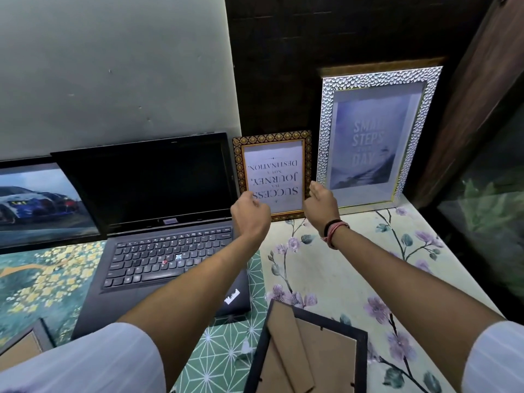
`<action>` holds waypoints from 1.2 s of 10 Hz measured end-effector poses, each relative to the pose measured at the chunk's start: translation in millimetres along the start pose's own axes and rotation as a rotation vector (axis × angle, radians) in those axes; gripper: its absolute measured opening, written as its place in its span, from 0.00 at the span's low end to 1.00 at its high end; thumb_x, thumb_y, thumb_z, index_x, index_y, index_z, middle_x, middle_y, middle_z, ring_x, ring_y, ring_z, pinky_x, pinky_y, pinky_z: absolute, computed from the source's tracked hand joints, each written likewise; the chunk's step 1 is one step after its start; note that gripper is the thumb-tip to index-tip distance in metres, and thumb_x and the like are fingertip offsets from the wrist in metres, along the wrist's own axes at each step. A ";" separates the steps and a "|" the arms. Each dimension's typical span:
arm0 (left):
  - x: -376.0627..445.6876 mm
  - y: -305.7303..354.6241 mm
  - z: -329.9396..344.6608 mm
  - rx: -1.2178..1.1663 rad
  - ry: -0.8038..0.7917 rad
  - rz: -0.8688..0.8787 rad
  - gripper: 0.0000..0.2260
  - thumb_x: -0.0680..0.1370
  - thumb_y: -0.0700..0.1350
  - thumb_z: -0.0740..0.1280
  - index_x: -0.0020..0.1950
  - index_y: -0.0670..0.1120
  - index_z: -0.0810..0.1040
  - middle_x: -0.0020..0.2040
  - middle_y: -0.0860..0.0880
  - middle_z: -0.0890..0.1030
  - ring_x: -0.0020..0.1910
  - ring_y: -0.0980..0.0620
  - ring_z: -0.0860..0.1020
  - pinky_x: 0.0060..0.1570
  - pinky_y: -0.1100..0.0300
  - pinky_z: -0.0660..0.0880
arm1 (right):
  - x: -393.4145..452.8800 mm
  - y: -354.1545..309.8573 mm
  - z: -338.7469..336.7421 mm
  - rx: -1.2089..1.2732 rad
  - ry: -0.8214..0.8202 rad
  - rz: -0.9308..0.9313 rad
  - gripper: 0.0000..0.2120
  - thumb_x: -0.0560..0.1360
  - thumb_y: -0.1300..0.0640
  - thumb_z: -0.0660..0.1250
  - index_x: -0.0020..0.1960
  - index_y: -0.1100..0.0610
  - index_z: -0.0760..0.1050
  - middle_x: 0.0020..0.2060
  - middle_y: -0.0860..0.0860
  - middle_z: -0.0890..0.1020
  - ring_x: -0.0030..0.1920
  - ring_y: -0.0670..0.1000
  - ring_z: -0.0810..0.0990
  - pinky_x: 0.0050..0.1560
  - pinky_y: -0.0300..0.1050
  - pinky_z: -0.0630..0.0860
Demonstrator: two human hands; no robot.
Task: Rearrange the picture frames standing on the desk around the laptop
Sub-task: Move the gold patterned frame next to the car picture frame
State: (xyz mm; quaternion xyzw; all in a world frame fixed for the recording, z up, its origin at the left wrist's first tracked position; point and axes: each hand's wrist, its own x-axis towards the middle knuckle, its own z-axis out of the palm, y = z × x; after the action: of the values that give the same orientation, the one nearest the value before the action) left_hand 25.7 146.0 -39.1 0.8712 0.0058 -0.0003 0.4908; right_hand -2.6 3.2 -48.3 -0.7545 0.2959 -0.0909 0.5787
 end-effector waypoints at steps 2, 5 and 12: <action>31.5 41.5 -3.5 0.340 0.100 0.517 0.30 0.75 0.34 0.62 0.79 0.38 0.64 0.78 0.40 0.66 0.79 0.42 0.62 0.76 0.51 0.65 | -4.2 8.0 4.7 0.009 0.018 0.021 0.29 0.77 0.67 0.58 0.78 0.62 0.63 0.76 0.59 0.70 0.76 0.58 0.69 0.73 0.47 0.65; 56.9 54.5 -7.8 0.741 -0.018 0.639 0.37 0.74 0.47 0.62 0.82 0.40 0.57 0.73 0.40 0.70 0.76 0.41 0.65 0.80 0.40 0.52 | -12.9 30.5 3.2 0.043 0.013 0.134 0.23 0.78 0.68 0.58 0.74 0.68 0.67 0.73 0.62 0.73 0.74 0.61 0.71 0.68 0.44 0.67; 34.3 68.8 -46.4 0.648 -0.034 0.762 0.10 0.82 0.46 0.63 0.61 0.44 0.78 0.53 0.46 0.85 0.54 0.43 0.81 0.55 0.46 0.69 | -11.9 67.6 18.1 0.105 -0.010 0.286 0.19 0.79 0.64 0.61 0.33 0.50 0.65 0.33 0.48 0.70 0.40 0.52 0.71 0.41 0.29 0.75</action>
State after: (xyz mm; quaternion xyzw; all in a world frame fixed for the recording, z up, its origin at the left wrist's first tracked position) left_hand 60.5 150.4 43.6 0.9190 -0.3212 0.1631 0.1604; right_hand -26.7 14.2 -114.2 -0.6738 0.3923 -0.0191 0.6259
